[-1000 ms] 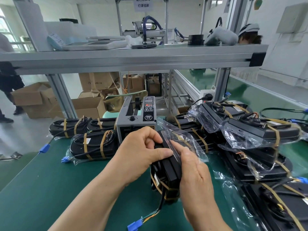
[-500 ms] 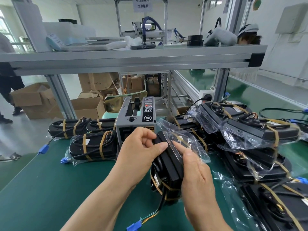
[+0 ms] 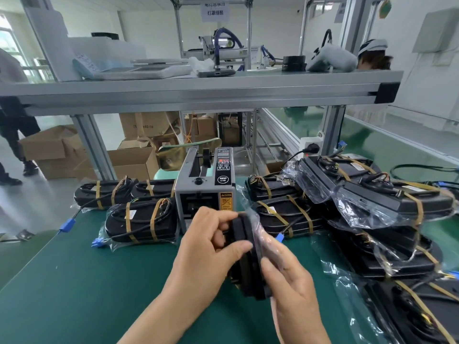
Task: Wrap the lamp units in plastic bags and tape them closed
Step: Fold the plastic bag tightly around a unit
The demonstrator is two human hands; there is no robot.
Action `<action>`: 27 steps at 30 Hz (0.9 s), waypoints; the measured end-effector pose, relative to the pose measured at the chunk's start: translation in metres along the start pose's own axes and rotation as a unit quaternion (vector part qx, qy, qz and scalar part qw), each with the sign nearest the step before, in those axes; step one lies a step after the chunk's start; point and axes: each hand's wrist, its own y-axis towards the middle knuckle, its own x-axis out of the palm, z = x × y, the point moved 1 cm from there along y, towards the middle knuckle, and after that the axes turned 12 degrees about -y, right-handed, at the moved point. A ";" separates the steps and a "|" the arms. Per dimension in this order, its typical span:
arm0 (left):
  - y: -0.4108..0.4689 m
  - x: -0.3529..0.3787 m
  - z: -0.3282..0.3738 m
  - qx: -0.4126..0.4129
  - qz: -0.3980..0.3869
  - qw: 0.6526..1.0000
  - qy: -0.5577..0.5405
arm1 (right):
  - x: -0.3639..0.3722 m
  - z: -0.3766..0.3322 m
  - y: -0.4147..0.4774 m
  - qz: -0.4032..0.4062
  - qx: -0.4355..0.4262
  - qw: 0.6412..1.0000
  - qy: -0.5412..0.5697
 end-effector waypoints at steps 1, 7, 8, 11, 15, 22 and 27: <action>-0.007 0.001 -0.001 0.017 -0.001 1.000 0.014 | -0.003 0.001 -0.005 0.002 0.005 1.000 -0.006; -0.043 0.013 -0.008 0.113 0.005 0.992 0.049 | -0.008 -0.005 -0.021 0.095 0.028 0.974 -0.202; -0.049 0.015 -0.009 0.130 0.003 0.990 0.053 | -0.008 -0.007 -0.021 0.095 0.040 0.971 -0.216; -0.063 0.018 -0.013 0.136 0.015 0.989 0.048 | -0.005 -0.009 -0.021 0.060 0.075 0.972 -0.216; -0.068 0.015 -0.019 0.135 0.008 0.989 0.056 | 0.004 -0.009 -0.031 0.035 0.046 0.966 -0.253; -0.069 0.013 -0.025 0.142 0.004 0.988 0.058 | 0.000 -0.014 -0.031 0.058 0.038 0.965 -0.253; -0.071 0.014 -0.025 0.147 0.011 0.988 0.045 | -0.002 -0.014 -0.034 0.025 0.062 0.974 -0.217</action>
